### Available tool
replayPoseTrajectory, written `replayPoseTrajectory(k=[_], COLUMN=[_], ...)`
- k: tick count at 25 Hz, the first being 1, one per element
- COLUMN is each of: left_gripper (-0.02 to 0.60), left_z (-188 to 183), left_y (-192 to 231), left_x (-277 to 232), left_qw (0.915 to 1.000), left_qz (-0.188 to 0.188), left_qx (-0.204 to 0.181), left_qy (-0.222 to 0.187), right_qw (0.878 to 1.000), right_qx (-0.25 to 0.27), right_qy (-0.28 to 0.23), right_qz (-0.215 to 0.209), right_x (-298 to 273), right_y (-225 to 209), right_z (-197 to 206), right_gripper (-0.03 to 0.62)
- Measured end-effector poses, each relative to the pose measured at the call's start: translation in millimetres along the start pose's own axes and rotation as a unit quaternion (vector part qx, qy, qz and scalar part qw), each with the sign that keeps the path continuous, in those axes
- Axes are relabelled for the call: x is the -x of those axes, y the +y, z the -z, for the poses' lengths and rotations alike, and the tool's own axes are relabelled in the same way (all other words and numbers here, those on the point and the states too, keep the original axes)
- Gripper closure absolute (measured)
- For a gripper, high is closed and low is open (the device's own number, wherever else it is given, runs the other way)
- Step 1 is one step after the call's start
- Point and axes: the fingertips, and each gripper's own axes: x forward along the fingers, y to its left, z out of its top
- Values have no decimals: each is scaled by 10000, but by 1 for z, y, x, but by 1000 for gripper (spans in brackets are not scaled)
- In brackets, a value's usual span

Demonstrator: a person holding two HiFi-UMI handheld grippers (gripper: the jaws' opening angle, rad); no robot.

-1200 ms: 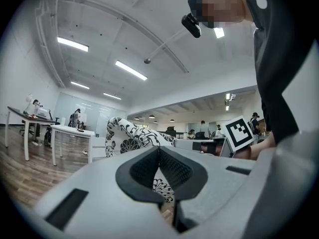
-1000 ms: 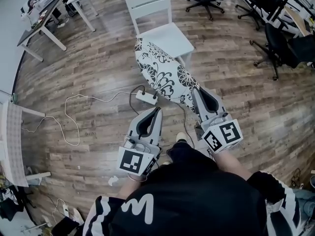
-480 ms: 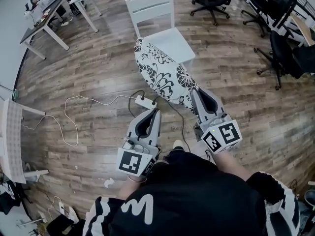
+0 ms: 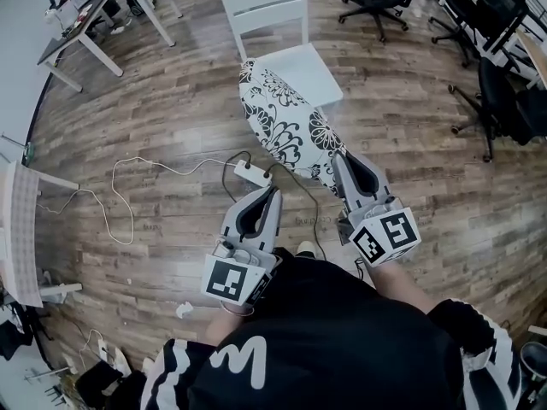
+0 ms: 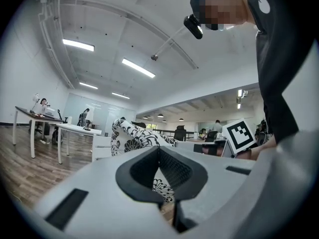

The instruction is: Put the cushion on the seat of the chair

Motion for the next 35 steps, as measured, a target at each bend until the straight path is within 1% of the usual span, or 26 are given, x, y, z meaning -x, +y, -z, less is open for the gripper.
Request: replayPoseTrajectory(k=[7,13,18,21,26,31,35], left_gripper=[575,575,575,575,575,575,575], left_z=[5,11,6,3,10,7,2], left_y=[15,28,46,61,88,115,144], left_x=[2,-10,-41,-58,-81,-108,-124], left_qw=[9998,9996,9998,9997,9996,9993,9990], left_qz=[-212,-251,-171,-145,63,176,236], left_qx=[23,109,96,158,79,88,136], left_qy=[61,81,94,65,272,328,367], right_qw=[9998,9998,9998,9996,9990,9980,9972], right_qx=[-150,-176,-146,-159,-209,-285,-304], right_qy=[67,98,157,221,368,465,546], right_qz=[-64,-92,-37,25,155,303,416], right_x=[-14,-29,-54,-70,-100,-130,-159], right_y=[-3,-12,-31,-38,-51,-67,-73], right_z=[11,19,15,18,29,38,44], right_gripper=[563,563,563,563,563,563,563])
